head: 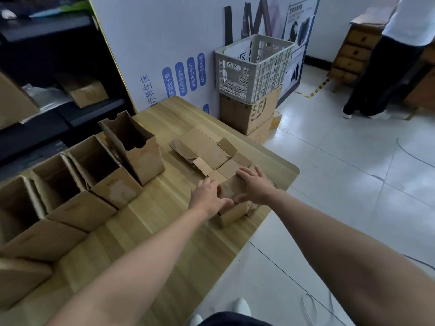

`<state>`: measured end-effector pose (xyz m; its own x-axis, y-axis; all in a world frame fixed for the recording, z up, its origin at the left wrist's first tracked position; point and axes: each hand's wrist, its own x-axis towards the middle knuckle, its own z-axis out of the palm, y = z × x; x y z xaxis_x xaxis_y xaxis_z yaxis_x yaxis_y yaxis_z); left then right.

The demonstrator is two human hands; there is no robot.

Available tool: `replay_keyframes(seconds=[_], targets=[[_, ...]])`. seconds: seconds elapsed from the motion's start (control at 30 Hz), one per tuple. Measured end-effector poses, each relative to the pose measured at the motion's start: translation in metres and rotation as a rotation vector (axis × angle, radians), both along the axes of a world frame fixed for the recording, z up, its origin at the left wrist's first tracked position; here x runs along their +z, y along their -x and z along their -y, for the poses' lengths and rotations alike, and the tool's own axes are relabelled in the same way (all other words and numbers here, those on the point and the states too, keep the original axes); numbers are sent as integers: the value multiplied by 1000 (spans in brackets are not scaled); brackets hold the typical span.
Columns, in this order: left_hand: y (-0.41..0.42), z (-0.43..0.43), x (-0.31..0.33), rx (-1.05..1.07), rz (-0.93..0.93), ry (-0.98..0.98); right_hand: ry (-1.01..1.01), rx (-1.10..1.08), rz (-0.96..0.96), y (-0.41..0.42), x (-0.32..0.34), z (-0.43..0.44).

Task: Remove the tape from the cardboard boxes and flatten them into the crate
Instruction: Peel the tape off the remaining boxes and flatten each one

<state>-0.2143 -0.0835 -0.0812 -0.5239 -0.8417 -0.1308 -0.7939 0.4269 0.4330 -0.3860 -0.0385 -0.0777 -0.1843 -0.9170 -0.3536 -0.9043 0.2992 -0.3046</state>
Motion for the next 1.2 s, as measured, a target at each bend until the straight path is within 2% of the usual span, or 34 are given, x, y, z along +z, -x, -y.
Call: replay_keyframes(seconds=[0.1,0.33,0.57,0.8,1.0,1.2], targets=[[9,-2,2,-20,114,110,0,-2,11,2,-4,-3],[23,4,7,-159,210,225,-5,48,-80,17,-7,-17],[31,2,1,-226,94,212,16,3,-98,13,-6,-17],[28,0,-3,-191,43,215,28,-17,-56,8,-3,-13],[14,7,-6,-179,-122,78,16,-24,-17,9,-3,-16],[19,4,-6,-185,-77,102,5,-34,-43,7,-1,-17]])
